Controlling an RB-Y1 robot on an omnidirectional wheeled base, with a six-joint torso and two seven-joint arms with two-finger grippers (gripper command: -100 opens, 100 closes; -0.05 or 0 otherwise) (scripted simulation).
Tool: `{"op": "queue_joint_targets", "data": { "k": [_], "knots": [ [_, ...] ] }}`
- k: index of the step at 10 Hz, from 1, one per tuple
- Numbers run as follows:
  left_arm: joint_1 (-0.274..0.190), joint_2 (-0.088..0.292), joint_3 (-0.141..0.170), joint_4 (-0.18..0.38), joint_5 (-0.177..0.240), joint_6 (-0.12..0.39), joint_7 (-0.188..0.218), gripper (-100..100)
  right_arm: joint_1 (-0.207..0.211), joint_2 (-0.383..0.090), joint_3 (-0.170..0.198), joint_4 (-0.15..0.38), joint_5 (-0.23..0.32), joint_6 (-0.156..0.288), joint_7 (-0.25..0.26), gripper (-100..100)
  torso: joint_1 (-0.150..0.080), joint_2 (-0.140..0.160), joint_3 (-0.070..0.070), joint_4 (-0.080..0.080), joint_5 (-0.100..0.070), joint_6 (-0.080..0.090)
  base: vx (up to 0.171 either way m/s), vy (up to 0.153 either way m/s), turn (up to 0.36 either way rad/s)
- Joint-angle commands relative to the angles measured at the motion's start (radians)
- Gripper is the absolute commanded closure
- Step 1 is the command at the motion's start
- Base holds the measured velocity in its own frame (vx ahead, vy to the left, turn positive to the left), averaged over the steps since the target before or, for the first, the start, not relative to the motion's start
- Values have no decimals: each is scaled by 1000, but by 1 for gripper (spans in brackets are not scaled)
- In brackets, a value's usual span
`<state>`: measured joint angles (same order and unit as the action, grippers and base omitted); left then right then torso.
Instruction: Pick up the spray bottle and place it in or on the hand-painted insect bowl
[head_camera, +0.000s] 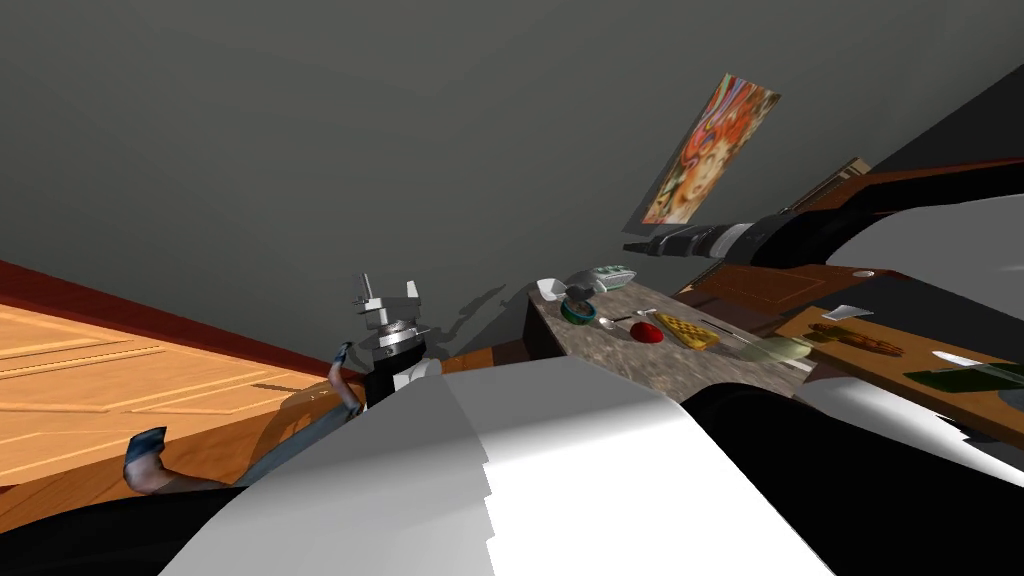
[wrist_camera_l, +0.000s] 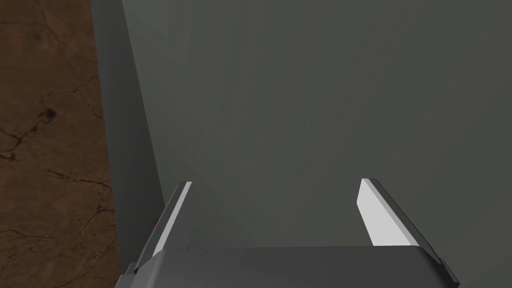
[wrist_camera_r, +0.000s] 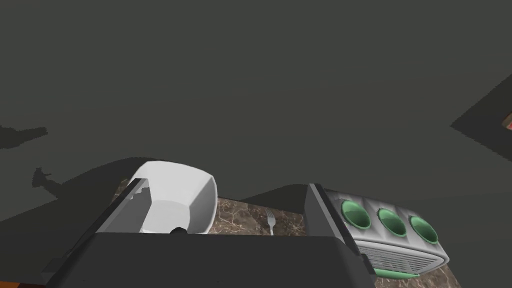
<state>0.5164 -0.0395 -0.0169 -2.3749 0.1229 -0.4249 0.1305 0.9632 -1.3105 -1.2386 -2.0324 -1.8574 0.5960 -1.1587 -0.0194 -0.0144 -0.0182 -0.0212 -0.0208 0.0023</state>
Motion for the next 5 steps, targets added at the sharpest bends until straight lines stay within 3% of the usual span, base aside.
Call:
{"op": "queue_joint_targets", "data": {
  "k": [1,5],
  "knots": [
    [0,0,0,0,0,0,0,0,3,-28,-37,4,-17,15,-10,-100,0,0,0,0,0,0,23,25,-84],
    [0,0,0,0,0,0,0,0,17,-75,-122,-2,-43,44,-43,-100,-2,1,0,0,0,0,15,21,-74]
  ]
}}
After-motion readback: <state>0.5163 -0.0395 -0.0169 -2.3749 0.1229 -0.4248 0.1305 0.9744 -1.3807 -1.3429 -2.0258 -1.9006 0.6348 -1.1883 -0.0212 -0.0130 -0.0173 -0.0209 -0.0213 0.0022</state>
